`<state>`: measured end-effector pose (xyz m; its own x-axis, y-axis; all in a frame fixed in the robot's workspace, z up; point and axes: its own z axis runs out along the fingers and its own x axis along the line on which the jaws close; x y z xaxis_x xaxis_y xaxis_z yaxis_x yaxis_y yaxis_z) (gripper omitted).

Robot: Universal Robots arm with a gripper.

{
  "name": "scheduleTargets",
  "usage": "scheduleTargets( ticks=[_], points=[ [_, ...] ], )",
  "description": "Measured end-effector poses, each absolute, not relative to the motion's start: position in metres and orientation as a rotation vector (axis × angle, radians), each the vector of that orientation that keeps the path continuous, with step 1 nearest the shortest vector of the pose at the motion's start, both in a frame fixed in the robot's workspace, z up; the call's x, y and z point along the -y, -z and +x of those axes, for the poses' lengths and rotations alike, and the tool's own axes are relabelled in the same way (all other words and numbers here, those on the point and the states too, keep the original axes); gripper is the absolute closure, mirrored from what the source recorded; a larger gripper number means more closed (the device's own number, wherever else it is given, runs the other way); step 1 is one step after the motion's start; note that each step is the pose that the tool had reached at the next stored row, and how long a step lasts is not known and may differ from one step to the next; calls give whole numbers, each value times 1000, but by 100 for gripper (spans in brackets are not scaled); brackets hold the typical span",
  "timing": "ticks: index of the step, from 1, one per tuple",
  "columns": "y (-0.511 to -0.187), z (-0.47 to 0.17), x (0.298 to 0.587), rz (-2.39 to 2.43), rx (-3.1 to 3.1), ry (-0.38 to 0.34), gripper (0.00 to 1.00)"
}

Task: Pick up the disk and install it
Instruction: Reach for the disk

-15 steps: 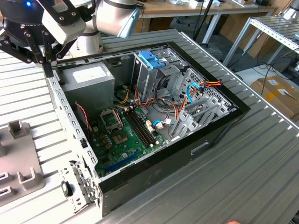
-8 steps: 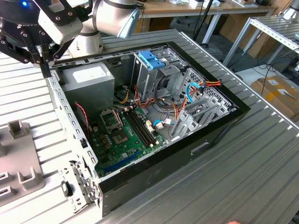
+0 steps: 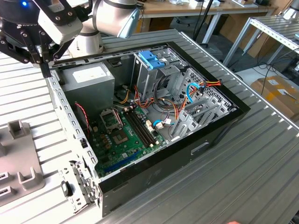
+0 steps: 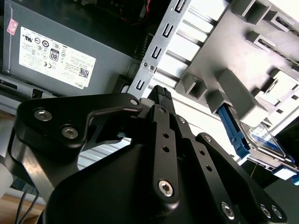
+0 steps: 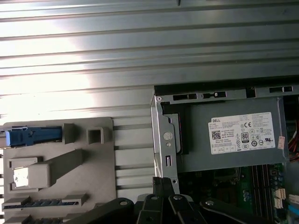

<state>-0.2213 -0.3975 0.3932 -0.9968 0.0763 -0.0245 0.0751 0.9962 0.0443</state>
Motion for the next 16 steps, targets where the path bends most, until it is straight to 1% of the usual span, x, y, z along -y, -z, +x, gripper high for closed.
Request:
scheduleTargets(
  ticks=[16],
  points=[
    [-393, -229, 389, 118, -3113, -67, 89]
  ],
)
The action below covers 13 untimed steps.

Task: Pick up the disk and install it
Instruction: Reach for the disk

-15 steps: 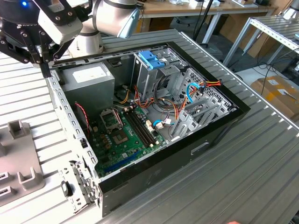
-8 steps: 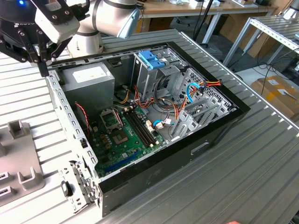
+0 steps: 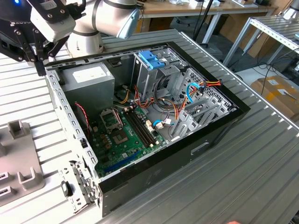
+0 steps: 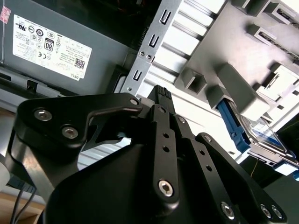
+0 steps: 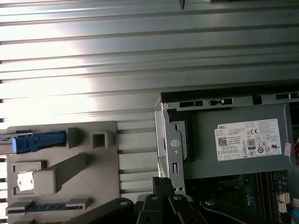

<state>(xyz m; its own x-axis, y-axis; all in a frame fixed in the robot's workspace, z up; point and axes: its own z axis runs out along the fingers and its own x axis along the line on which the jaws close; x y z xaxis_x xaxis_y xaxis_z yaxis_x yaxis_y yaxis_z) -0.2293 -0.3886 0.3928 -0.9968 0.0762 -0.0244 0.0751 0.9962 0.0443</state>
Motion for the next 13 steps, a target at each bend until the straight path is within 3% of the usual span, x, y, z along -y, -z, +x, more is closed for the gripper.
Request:
scheduleTargets(
  ticks=[13],
  points=[
    [-392, -247, 384, 118, -3112, -68, 89]
  ],
)
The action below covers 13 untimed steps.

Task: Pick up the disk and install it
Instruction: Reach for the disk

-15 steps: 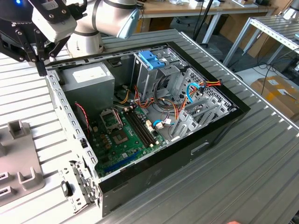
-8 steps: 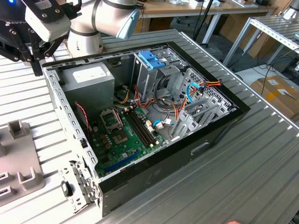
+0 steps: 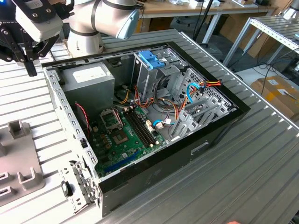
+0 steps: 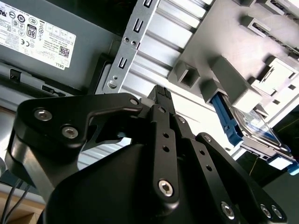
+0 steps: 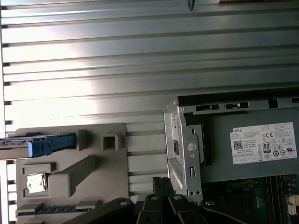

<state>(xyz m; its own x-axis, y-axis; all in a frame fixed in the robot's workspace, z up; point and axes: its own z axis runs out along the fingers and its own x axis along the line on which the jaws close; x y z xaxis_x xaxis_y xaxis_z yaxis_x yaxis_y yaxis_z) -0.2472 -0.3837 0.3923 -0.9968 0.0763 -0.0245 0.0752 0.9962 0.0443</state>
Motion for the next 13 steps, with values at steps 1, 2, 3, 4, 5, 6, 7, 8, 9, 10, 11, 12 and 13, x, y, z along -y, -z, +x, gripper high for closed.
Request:
scheduleTargets(
  ticks=[1, 2, 3, 4, 5, 6, 7, 8, 9, 10, 11, 12, 13],
  points=[
    [-392, -249, 383, 118, -3112, -68, 89],
    [-392, -251, 383, 118, -3112, -68, 89],
    [-392, -252, 383, 118, -3113, -68, 89],
    [-392, -253, 382, 118, -3112, -68, 89],
    [-392, -254, 382, 118, -3112, -68, 89],
    [-392, -255, 382, 118, -3112, -68, 89],
    [-392, -256, 382, 118, -3112, -68, 89],
    [-392, -257, 382, 118, -3112, -68, 89],
    [-392, -258, 381, 118, -3113, -68, 89],
    [-392, -259, 381, 118, -3112, -68, 89],
    [-392, -260, 381, 118, -3112, -68, 89],
    [-392, -261, 381, 118, -3112, -68, 89],
    [-392, -262, 381, 118, -3112, -68, 89]
  ],
)
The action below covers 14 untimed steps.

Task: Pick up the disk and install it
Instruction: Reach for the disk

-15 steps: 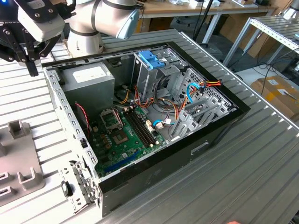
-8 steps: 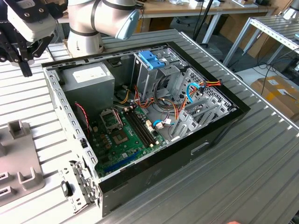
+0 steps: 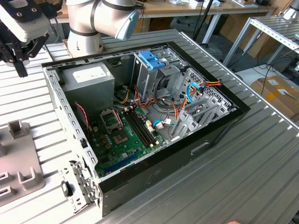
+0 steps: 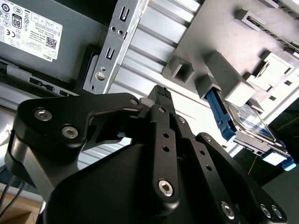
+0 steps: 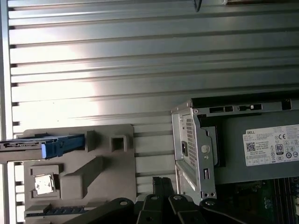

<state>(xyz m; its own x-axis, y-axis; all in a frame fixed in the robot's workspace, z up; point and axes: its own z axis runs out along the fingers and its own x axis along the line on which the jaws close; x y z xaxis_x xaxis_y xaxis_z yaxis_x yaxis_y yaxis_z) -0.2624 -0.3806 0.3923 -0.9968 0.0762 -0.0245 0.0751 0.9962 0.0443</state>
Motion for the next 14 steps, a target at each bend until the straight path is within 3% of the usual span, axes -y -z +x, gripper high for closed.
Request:
scheduleTargets(
  ticks=[14],
  points=[
    [-392, -282, 377, 118, -3112, -68, 89]
  ],
)
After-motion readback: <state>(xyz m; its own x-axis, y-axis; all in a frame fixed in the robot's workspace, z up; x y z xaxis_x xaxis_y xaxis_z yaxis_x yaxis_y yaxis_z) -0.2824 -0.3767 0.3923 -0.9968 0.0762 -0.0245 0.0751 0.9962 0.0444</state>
